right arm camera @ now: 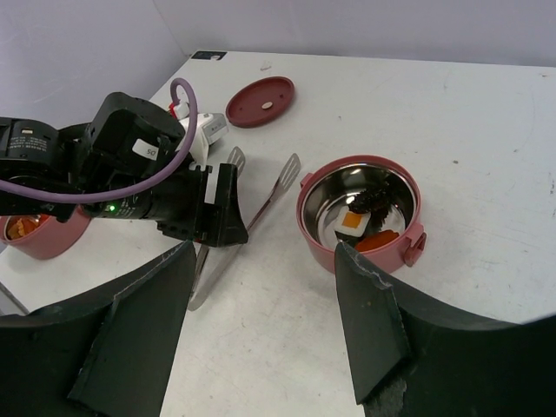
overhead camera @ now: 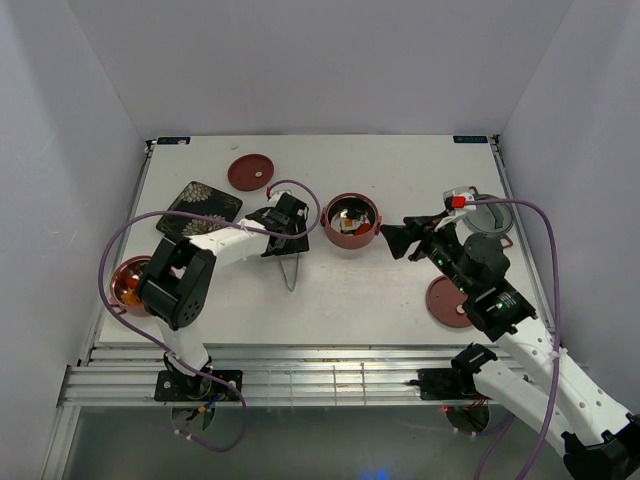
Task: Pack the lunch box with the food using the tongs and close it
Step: Place the clamp at the center of the board.
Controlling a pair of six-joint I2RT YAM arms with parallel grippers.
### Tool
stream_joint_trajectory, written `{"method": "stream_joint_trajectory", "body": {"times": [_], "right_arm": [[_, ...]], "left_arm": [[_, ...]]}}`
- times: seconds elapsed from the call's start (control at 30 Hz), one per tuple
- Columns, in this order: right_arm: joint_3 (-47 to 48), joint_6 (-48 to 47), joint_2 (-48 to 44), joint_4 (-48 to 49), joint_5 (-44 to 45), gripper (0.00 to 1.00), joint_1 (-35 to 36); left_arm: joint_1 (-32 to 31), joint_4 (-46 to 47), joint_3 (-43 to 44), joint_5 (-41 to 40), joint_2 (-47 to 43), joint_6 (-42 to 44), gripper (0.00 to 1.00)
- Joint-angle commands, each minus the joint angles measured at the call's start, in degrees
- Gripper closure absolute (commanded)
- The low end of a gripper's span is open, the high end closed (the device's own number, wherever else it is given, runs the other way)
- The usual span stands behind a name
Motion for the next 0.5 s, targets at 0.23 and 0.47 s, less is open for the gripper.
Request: {"method": "stream_joint_trajectory", "body": {"times": [0.23,0.47], "right_arm": [[2.63,-0.01,3.37,2.80,0.66,0.33,0.30],[13.97,1.05,19.17,-5.26,-1.55,0.35,0.21]], "left_arm": [[-0.74,-0.29,0.42,2.36,-10.75,0.27,0.02],[-1.09,5.93,-0.10,7.97,-21.74,1.58,0.02]]}}
